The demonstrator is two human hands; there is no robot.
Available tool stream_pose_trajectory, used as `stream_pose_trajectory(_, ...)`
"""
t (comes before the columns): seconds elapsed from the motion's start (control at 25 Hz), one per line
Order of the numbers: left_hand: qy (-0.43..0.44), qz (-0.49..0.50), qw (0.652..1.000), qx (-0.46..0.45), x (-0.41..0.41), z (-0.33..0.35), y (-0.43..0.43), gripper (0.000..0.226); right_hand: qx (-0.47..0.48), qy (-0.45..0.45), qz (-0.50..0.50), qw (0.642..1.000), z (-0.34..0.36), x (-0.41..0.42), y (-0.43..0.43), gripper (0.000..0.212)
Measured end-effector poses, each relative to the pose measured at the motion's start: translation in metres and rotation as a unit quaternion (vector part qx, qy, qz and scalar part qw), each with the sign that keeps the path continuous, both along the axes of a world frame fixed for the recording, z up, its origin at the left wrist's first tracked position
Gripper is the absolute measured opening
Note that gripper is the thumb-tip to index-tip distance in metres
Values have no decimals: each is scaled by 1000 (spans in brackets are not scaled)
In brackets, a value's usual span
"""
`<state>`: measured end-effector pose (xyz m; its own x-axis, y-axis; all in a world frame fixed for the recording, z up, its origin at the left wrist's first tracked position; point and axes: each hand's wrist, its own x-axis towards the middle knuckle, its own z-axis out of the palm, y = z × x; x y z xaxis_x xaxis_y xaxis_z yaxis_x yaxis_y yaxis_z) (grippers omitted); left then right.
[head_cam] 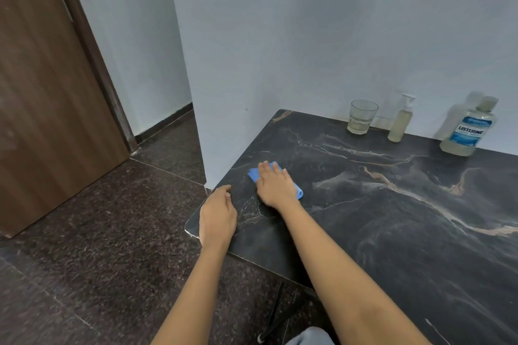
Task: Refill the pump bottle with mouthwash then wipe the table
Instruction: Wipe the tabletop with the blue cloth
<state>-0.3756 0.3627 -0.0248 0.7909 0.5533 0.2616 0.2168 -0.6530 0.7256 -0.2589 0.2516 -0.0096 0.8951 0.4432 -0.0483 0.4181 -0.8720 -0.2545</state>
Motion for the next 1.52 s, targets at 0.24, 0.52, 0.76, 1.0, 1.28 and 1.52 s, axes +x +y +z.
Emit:
stream_pose_trajectory(0.24, -4, -10, 998, 55, -1, -1, 0, 30, -26, -18, -145, 989, 10, 54, -133, 53)
stream_pose_trajectory(0.52, 2, -26, 998, 57, -1, 2, -4, 31, -52, 0, -146, 988, 7, -96, -199, 59)
stream_pose_trajectory(0.76, 21, -38, 998, 51, -3, 6, -8, 32, 9, -22, 56, 998, 6, -144, -84, 81)
stream_pose_trajectory(1.0, 47, -73, 991, 98, -2, 4, -10, 37, -1, -7, 59, 998, 0, -31, -6, 53)
stream_pose_trajectory(1.28, 73, -91, 984, 132, 0, -3, -9, 38, 28, 9, -75, 997, 4, 67, -44, 55)
stream_pose_trajectory(1.52, 82, -87, 982, 147, 3, -7, -11, 36, 32, -11, -239, 970, 10, 106, -176, 59)
